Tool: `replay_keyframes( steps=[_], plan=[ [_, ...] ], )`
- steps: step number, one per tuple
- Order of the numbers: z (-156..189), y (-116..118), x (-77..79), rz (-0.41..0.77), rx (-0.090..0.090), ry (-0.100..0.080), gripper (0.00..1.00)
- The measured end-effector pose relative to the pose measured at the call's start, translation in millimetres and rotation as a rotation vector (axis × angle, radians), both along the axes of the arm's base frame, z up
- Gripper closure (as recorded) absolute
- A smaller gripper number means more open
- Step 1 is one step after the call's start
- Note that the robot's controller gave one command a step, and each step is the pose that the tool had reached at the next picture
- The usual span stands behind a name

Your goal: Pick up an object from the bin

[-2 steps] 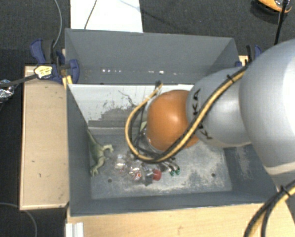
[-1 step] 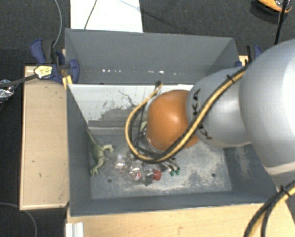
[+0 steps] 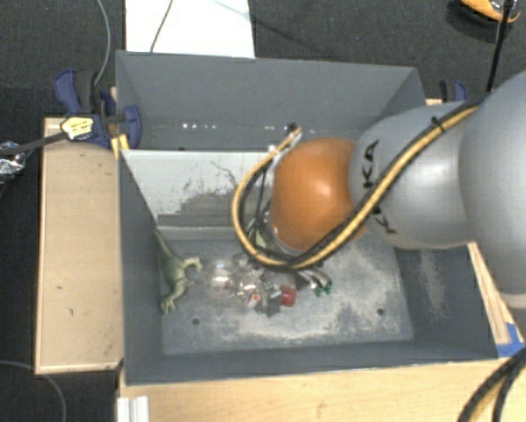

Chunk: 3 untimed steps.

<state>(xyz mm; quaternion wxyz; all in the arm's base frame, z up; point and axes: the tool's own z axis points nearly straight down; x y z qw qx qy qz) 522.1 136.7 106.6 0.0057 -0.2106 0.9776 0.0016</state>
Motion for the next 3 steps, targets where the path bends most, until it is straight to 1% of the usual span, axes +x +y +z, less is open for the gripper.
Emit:
replay_keyframes(
  steps=[1,2,3],
  plan=[
    [0.0,0.0,0.0,-0.001,0.0,0.0,1.0],
    [35.1,-4.9,24.1,0.051,0.001,-0.003,1.0],
    [35.1,-4.9,24.1,0.05,0.001,-0.002,1.0]
  ],
)
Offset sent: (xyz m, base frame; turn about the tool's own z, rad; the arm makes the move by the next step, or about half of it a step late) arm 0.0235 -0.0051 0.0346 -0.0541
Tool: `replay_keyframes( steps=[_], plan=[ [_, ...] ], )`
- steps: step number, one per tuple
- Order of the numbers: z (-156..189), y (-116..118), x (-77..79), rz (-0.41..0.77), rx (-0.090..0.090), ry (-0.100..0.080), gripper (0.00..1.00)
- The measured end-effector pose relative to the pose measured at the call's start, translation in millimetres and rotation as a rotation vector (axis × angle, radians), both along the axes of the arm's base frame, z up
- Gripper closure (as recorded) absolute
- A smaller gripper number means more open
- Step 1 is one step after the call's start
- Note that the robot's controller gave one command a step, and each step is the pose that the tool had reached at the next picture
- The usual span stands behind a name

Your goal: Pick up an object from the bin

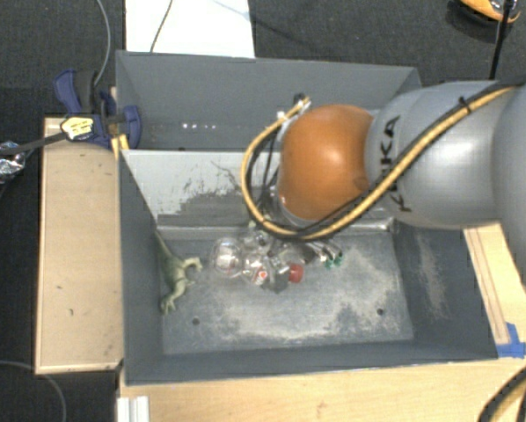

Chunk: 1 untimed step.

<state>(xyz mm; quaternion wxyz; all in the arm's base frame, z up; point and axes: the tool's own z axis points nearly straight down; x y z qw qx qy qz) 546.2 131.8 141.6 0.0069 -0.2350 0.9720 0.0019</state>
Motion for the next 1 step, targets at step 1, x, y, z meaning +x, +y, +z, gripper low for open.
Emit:
replay_keyframes(
  steps=[1],
  plan=[
    [78.2,-9.8,5.6,-0.023,0.001,-0.002,1.0]
  ],
)
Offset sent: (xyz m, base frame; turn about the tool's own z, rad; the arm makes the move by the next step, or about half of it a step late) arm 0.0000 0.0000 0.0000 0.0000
